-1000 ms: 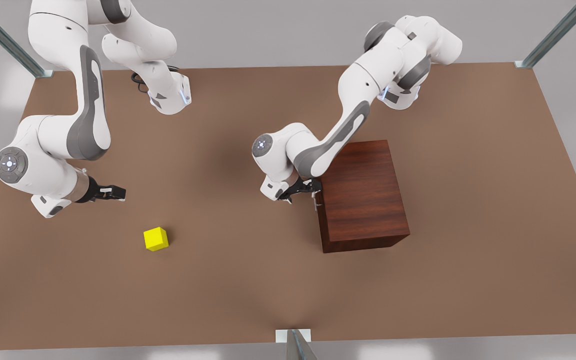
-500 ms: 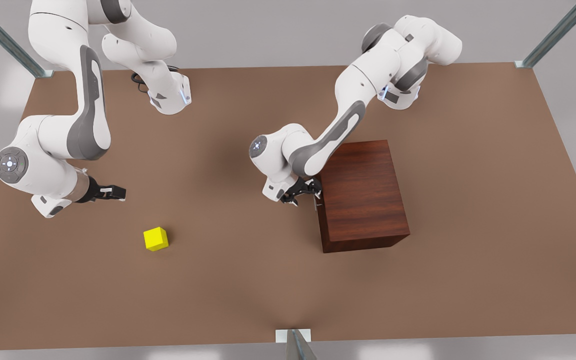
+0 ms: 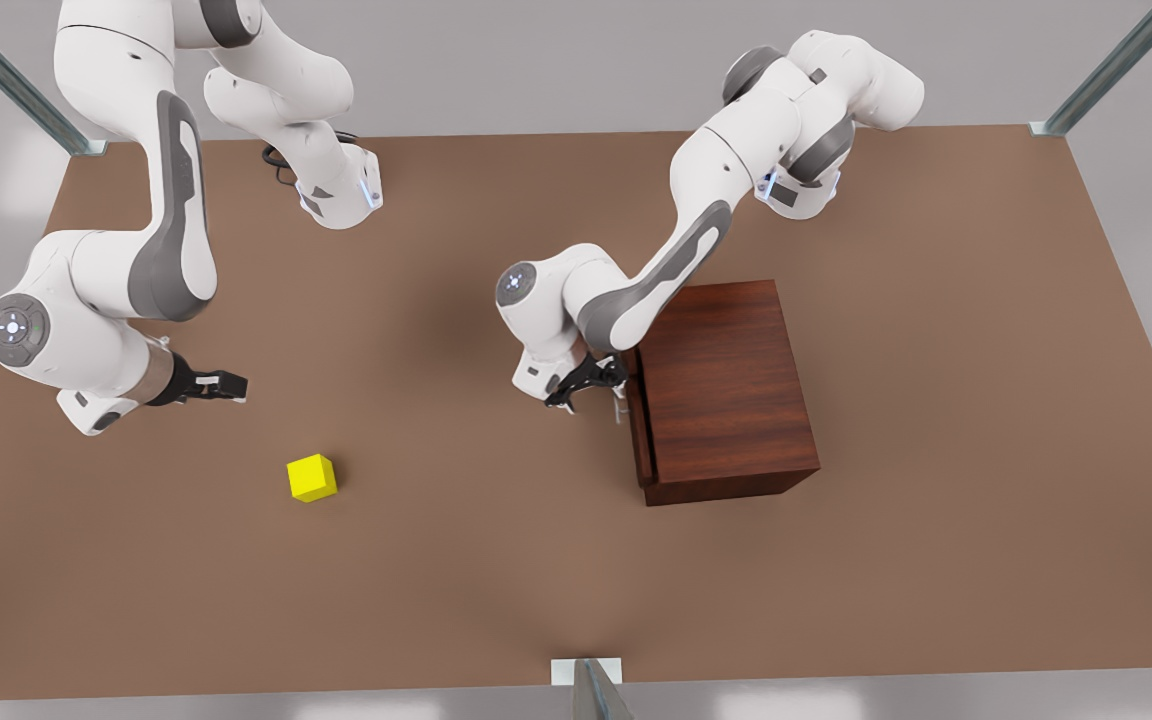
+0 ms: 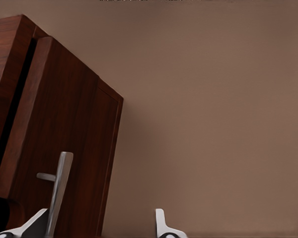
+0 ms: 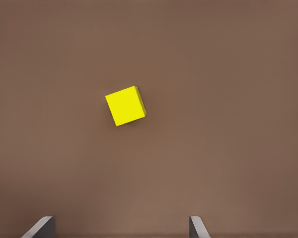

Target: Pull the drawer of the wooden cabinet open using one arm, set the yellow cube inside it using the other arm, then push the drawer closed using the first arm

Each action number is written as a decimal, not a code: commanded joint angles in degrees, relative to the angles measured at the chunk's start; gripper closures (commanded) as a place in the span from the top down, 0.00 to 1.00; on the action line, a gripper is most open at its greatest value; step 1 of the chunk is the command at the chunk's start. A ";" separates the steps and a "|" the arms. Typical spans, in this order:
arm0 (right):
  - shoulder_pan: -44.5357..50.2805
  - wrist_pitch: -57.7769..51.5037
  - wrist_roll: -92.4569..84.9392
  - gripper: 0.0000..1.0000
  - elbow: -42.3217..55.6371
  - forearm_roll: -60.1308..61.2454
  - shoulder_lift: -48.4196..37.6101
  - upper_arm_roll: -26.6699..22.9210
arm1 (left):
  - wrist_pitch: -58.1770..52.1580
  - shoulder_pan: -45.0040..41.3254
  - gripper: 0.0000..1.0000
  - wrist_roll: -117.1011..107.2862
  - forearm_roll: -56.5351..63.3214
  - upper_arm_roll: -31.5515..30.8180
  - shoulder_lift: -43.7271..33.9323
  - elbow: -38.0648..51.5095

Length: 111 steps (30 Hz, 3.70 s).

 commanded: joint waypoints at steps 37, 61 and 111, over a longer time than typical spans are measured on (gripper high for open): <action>0.01 -0.02 -0.12 1.00 1.78 0.20 0.47 -0.17 | -4.29 -6.19 1.00 -4.74 -2.40 -1.22 5.21 13.74; 10.64 40.58 72.21 1.00 -13.95 8.81 10.14 0.45 | -13.69 36.26 1.00 67.41 -44.50 16.53 -45.25 -23.96; 9.06 40.58 82.23 1.00 -11.66 6.26 21.21 -1.75 | -20.20 34.42 1.00 69.79 -41.77 16.35 -41.11 -22.64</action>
